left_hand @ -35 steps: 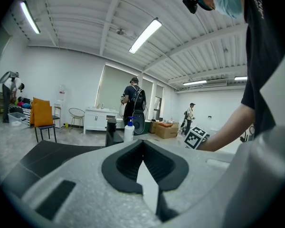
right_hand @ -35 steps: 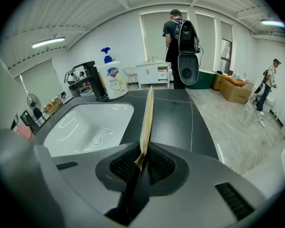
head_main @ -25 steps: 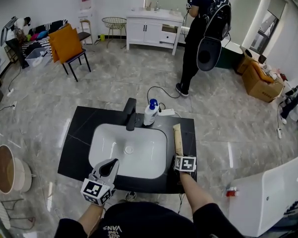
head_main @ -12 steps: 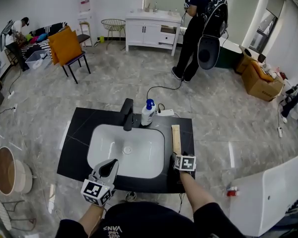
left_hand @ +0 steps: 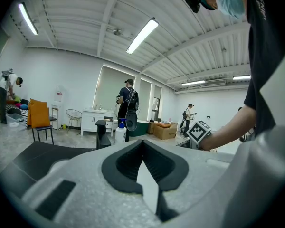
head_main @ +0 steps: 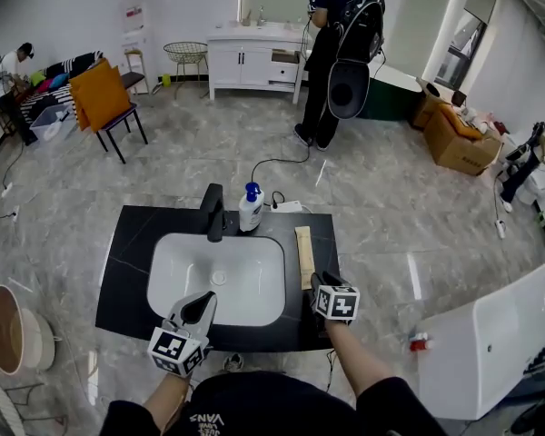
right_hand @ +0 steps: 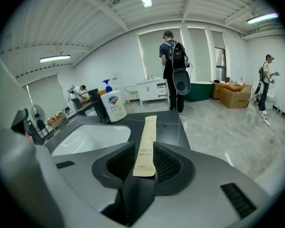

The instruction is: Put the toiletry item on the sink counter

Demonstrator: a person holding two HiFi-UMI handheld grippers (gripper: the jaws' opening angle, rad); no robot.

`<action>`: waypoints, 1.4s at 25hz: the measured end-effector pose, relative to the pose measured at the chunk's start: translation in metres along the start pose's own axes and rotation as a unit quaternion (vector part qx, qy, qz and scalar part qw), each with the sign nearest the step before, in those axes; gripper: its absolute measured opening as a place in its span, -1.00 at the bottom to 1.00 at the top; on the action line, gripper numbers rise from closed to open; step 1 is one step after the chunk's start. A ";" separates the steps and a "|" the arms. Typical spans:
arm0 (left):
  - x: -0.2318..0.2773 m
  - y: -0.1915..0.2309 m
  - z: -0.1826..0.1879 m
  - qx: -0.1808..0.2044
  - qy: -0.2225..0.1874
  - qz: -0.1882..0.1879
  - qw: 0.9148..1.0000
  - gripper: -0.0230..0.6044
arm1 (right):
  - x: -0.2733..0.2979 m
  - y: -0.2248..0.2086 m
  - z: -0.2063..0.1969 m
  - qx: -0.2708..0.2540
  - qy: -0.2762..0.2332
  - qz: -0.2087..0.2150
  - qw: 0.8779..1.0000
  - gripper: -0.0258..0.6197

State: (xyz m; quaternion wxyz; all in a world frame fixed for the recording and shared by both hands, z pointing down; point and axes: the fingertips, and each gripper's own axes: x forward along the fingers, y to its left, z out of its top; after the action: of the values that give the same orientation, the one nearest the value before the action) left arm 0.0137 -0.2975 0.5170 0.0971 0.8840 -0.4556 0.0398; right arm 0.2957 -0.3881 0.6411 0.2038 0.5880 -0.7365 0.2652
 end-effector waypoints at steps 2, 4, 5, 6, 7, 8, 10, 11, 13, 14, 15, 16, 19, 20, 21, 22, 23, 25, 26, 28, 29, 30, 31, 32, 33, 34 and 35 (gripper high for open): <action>0.006 -0.007 0.000 0.001 0.000 -0.009 1.000 -0.90 | -0.016 0.002 0.009 0.002 -0.026 0.008 1.000 -0.69; 0.011 -0.015 0.001 0.002 0.002 -0.019 1.000 -0.90 | -0.034 0.006 0.018 0.006 -0.054 0.019 0.998 -0.91; 0.014 -0.019 0.001 0.003 0.004 -0.023 1.000 -0.90 | -0.044 0.008 0.021 0.008 -0.067 0.026 0.997 -0.92; 0.016 -0.024 0.000 0.003 0.005 -0.027 1.000 -0.90 | -0.054 0.010 0.025 0.011 -0.080 0.033 0.996 -0.92; 0.018 -0.028 0.000 0.004 0.006 -0.031 1.000 -0.90 | -0.064 0.012 0.028 0.013 -0.092 0.041 0.995 -0.92; 0.020 -0.033 -0.001 0.005 0.007 -0.034 0.999 -0.90 | -0.074 0.014 0.030 0.014 -0.103 0.047 0.994 -0.92; 0.023 -0.041 -0.002 0.006 0.009 -0.040 0.999 -0.90 | -0.092 0.018 0.032 0.016 -0.119 0.056 0.991 -0.92; 0.025 -0.045 -0.003 0.007 0.010 -0.043 0.999 -0.90 | -0.101 0.020 0.033 0.016 -0.126 0.061 0.990 -0.92; 0.027 -0.053 -0.004 0.007 0.013 -0.048 0.999 -0.90 | -0.118 0.024 0.034 0.019 -0.138 0.072 0.988 -0.92; 0.028 -0.058 -0.004 0.007 0.015 -0.051 0.999 -0.90 | -0.127 0.024 0.034 0.021 -0.143 0.076 0.987 -0.92; 0.028 -0.064 -0.004 0.008 0.016 -0.055 0.998 -0.90 | -0.137 0.024 0.034 0.023 -0.149 0.081 0.985 -0.92; 0.029 -0.070 -0.005 0.008 0.018 -0.059 0.998 -0.90 | -0.145 0.024 0.034 0.026 -0.153 0.085 0.984 -0.92; 0.033 -0.086 -0.008 0.009 0.022 -0.069 0.997 -0.90 | -0.167 0.022 0.033 0.027 -0.163 0.096 0.982 -0.92; 0.034 -0.091 -0.010 0.010 0.024 -0.071 0.997 -0.90 | -0.174 0.021 0.032 0.028 -0.166 0.099 0.981 -0.92; 0.034 -0.096 -0.011 0.010 0.025 -0.073 0.997 -0.90 | -0.180 0.019 0.030 0.032 -0.168 0.102 0.980 -0.92; 0.035 -0.100 -0.013 0.011 0.027 -0.073 0.997 -0.90 | -0.185 0.017 0.028 0.038 -0.170 0.104 0.979 -0.92; 0.035 -0.105 -0.015 0.012 0.029 -0.074 0.997 -0.90 | -0.190 0.015 0.025 0.045 -0.172 0.105 0.978 -0.92; 0.036 -0.113 -0.017 0.014 0.031 -0.073 0.997 -0.90 | -0.197 0.010 0.019 0.053 -0.174 0.108 0.977 -0.92; 0.036 -0.116 -0.018 0.014 0.032 -0.072 0.997 -0.90 | -0.200 0.008 0.016 0.053 -0.173 0.109 0.977 -0.92; 0.036 -0.122 -0.019 0.015 0.033 -0.069 0.997 -0.90 | -0.205 0.005 0.010 0.048 -0.170 0.111 0.978 -0.92; 0.036 -0.125 -0.020 0.015 0.032 -0.067 0.997 -0.90 | -0.207 0.004 0.008 0.045 -0.168 0.112 0.978 -0.92; 0.036 -0.127 -0.020 0.015 0.032 -0.064 0.997 -0.90 | -0.208 0.003 0.006 0.042 -0.166 0.112 0.979 -0.92; 0.035 -0.129 -0.021 0.015 0.032 -0.062 0.997 -0.90 | -0.209 0.002 0.004 0.040 -0.165 0.113 0.979 -0.92; 0.034 -0.131 -0.022 0.015 0.032 -0.059 0.998 -0.90 | -0.211 0.000 0.003 0.037 -0.163 0.113 0.979 -0.92; 0.033 -0.133 -0.023 0.015 0.033 -0.056 0.998 -0.90 | -0.212 -0.001 0.001 0.033 -0.161 0.112 0.980 -0.92; 0.033 -0.135 -0.024 0.015 0.034 -0.053 0.998 -0.90 | -0.213 -0.002 0.000 0.030 -0.160 0.112 0.980 -0.92; 0.032 -0.137 -0.026 0.014 0.035 -0.050 0.998 -0.90 | -0.213 -0.003 -0.002 0.028 -0.158 0.113 0.981 -0.92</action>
State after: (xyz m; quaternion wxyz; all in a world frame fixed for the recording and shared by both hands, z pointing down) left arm 0.1443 -0.2401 0.5288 0.1022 0.9052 -0.4062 0.0724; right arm 0.3464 -0.2255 0.5126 0.0376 0.5412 -0.8132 0.2107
